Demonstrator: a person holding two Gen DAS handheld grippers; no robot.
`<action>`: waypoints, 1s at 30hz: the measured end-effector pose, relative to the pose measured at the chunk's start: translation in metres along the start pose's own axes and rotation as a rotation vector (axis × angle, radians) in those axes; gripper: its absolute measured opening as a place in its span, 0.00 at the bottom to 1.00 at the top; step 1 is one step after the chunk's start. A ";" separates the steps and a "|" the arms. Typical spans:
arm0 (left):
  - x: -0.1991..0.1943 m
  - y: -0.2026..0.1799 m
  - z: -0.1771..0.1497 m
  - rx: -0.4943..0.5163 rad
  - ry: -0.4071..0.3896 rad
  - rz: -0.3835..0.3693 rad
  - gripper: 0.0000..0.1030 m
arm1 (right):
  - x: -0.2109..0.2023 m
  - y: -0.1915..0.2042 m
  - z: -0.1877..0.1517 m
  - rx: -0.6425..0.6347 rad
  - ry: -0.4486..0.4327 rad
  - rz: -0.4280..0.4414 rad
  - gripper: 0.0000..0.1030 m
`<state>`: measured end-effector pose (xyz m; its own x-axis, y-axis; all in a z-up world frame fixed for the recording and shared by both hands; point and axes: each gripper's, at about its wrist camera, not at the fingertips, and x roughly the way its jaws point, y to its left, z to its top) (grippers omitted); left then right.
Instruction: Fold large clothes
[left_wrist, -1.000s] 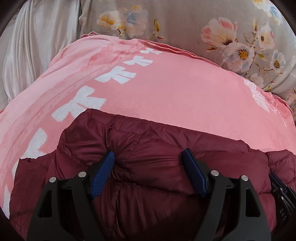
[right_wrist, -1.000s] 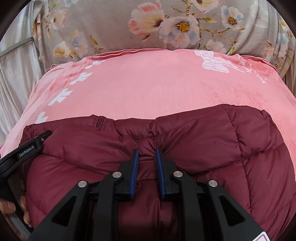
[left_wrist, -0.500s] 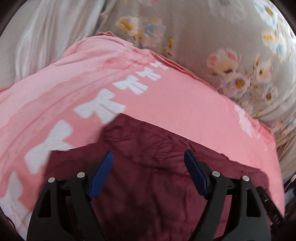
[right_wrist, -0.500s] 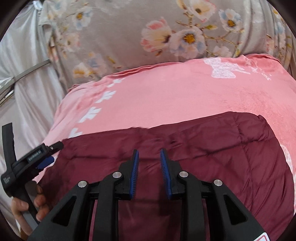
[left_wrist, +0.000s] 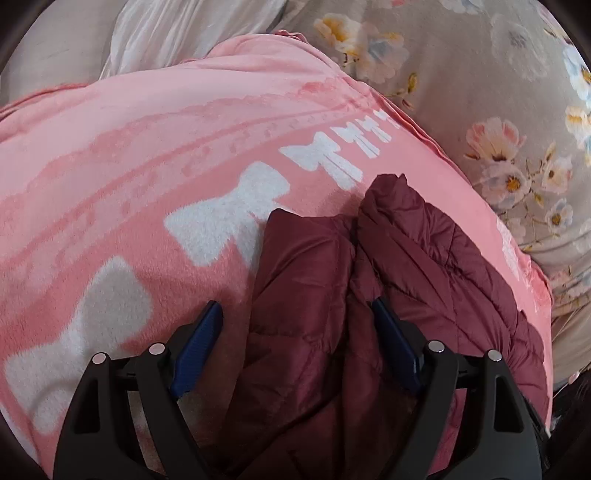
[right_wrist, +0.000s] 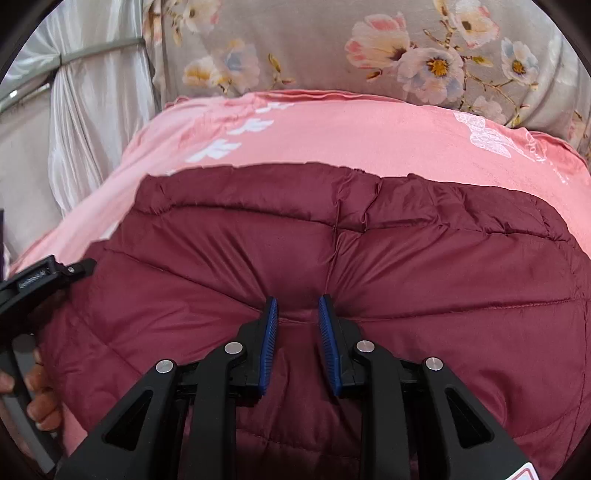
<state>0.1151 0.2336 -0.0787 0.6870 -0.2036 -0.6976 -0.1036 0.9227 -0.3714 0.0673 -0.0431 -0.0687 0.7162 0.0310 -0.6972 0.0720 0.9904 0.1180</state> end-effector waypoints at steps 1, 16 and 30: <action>-0.002 0.000 -0.001 -0.003 0.004 -0.004 0.77 | 0.001 -0.001 0.000 -0.001 0.002 -0.001 0.23; -0.015 -0.011 -0.013 -0.067 0.100 -0.178 0.60 | -0.069 0.014 -0.026 -0.027 -0.054 0.046 0.20; -0.102 -0.072 0.001 0.084 -0.014 -0.385 0.14 | -0.062 0.010 -0.067 -0.066 -0.027 0.022 0.12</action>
<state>0.0532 0.1883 0.0204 0.6742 -0.5361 -0.5081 0.2225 0.8033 -0.5524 -0.0228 -0.0260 -0.0718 0.7358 0.0505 -0.6753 0.0106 0.9962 0.0861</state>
